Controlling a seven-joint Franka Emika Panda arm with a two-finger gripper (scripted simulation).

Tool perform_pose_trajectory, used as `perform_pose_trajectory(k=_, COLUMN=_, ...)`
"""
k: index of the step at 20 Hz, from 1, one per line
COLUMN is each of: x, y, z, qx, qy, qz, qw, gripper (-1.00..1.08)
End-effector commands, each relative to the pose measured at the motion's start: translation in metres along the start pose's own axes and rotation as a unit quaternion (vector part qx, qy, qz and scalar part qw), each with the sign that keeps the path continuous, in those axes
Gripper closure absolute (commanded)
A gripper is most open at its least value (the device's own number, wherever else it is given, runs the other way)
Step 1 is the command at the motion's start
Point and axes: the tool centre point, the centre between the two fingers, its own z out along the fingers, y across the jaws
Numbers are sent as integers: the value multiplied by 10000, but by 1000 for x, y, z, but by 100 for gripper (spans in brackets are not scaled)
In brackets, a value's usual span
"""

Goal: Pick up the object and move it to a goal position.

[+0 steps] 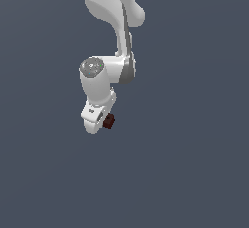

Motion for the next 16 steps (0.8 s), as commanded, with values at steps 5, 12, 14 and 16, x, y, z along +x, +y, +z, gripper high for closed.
perform_pose_trajectory(k=5, x=-56, y=28, z=-40, qx=-7, qy=7, qz=-4, qw=10000, gripper=108)
perform_pose_trajectory(k=12, x=-89, y=46, z=-63, qx=-7, qy=4, qz=-2, qw=10000, gripper=108)
perform_pose_trajectory(k=14, x=-92, y=48, z=-65, qx=-7, qy=4, qz=-2, qw=10000, gripper=108)
perform_pose_trajectory(k=16, x=-93, y=49, z=-66, qx=-8, qy=1, qz=0, qw=10000, gripper=108)
